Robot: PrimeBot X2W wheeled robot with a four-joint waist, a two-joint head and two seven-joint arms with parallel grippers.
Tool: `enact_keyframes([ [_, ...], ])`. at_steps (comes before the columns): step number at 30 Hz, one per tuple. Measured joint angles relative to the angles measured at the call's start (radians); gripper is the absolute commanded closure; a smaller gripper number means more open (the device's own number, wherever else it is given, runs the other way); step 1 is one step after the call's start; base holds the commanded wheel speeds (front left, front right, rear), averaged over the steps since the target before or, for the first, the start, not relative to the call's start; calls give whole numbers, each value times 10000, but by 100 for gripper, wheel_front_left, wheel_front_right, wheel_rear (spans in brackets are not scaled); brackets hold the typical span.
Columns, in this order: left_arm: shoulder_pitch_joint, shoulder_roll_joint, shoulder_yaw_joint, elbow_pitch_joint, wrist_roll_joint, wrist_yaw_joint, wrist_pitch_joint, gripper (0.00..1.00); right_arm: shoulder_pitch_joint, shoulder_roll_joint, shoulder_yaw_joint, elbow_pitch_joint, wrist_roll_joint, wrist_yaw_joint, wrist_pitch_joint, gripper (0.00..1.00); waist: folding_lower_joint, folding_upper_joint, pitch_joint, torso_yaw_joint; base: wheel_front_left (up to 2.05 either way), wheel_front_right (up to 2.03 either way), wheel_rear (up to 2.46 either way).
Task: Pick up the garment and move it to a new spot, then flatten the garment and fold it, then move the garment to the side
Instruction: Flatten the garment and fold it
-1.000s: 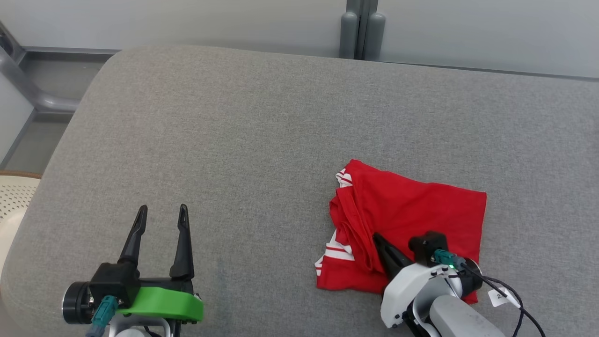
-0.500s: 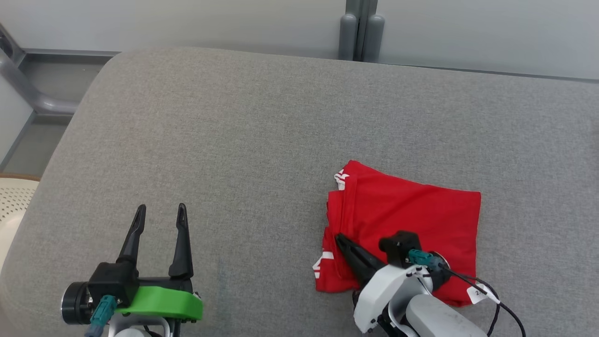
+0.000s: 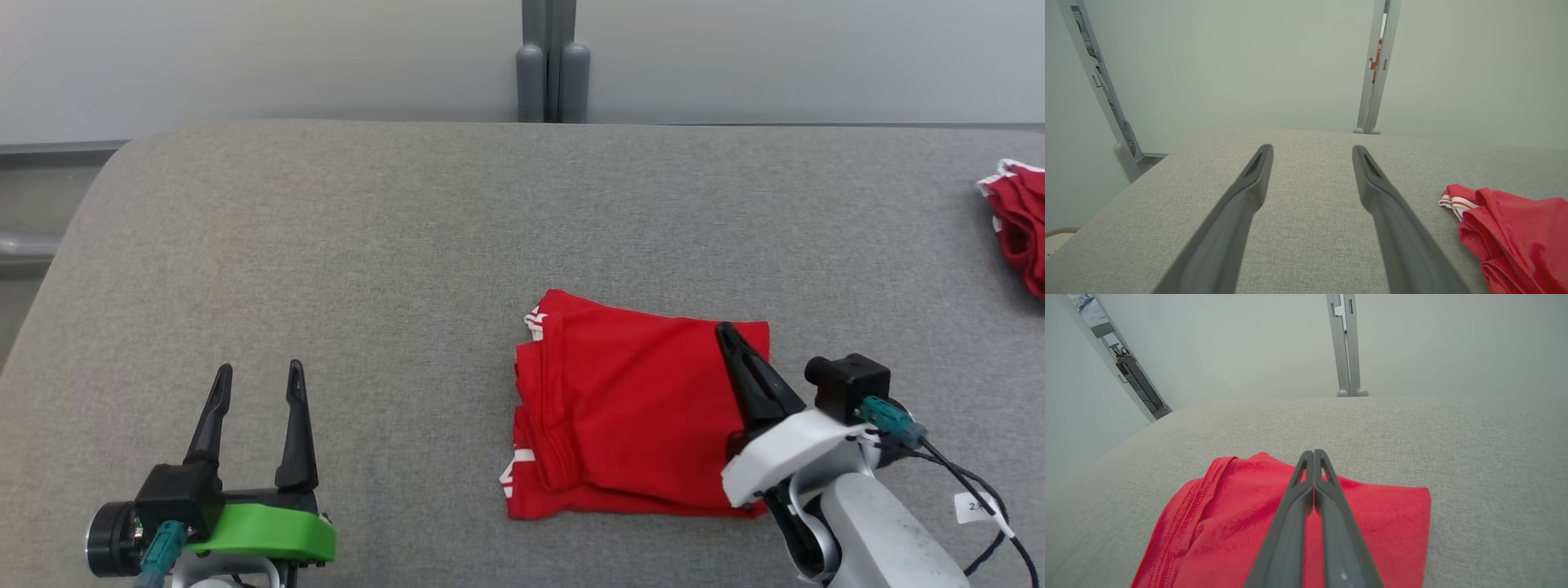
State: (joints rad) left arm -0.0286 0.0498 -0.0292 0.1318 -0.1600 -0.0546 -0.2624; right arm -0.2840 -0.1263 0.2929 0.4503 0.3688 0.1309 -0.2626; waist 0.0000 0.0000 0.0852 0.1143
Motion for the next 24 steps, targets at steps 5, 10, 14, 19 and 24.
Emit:
enact_keyframes([
  [5,192,0,247,44,159,-12,0,0,713,-364,-855,-811,-238,0,0,100,0,0,-222,-488,0,0,0],
  [10,439,-4,566,117,234,-10,0,0,1550,-504,-1350,-1519,-497,0,0,71,0,0,-500,-934,0,0,0],
  [14,544,-4,803,221,347,-12,0,0,2071,-479,-1593,-2084,-671,0,0,0,0,0,-687,-1208,0,0,0],
  [19,648,-4,1039,355,477,-67,0,0,2654,-343,-1873,-2757,-830,0,0,0,0,0,-919,-1383,0,0,0],
  [24,821,-6,1223,431,560,-115,0,0,3027,-305,-1929,-3246,-1043,0,0,0,0,0,-1085,-1426,0,0,0],
])
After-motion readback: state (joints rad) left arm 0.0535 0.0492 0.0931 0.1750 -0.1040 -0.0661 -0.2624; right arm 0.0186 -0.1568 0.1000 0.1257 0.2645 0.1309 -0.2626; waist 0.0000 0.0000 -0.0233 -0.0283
